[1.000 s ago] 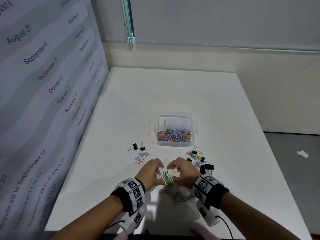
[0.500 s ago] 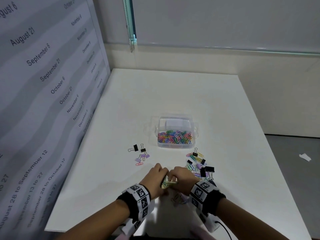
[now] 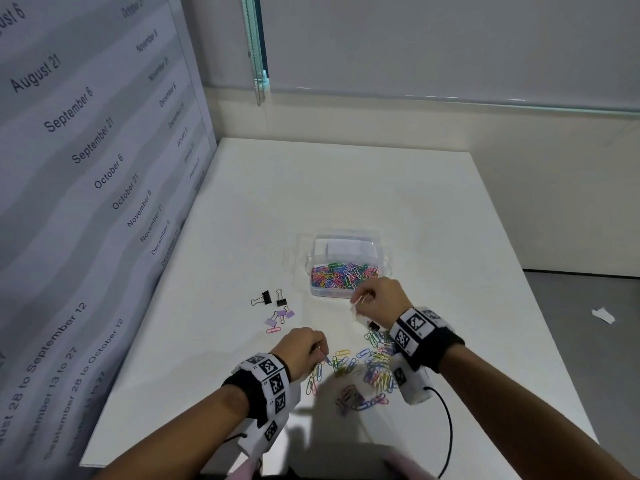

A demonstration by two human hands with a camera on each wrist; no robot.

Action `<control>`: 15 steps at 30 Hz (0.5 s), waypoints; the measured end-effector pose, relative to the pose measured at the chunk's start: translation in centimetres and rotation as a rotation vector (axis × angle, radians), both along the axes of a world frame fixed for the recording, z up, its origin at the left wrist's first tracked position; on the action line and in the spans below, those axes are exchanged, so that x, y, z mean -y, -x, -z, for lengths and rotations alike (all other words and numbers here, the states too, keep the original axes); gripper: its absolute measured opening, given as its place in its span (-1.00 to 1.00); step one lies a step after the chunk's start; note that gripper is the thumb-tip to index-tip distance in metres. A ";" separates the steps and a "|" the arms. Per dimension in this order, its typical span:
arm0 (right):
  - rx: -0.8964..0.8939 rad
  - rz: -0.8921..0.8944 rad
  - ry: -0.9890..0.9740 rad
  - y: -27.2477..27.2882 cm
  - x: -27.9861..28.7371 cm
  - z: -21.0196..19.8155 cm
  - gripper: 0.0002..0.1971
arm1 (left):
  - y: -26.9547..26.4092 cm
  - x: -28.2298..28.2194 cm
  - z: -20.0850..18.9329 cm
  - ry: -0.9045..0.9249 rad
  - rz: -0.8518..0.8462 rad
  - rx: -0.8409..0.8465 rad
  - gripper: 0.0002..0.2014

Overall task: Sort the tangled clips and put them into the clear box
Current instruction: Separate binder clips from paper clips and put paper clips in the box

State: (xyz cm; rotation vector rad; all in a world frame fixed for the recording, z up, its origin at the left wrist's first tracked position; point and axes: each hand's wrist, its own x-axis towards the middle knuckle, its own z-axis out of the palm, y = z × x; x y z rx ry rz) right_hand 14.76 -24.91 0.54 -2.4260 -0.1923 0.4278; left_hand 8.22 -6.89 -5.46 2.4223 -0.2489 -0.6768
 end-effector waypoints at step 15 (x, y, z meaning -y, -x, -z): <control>0.019 -0.076 0.090 -0.8 -0.6 2.4 -0.72 | -6.5 1.0 -4.7 0.207 -0.180 0.115 -0.86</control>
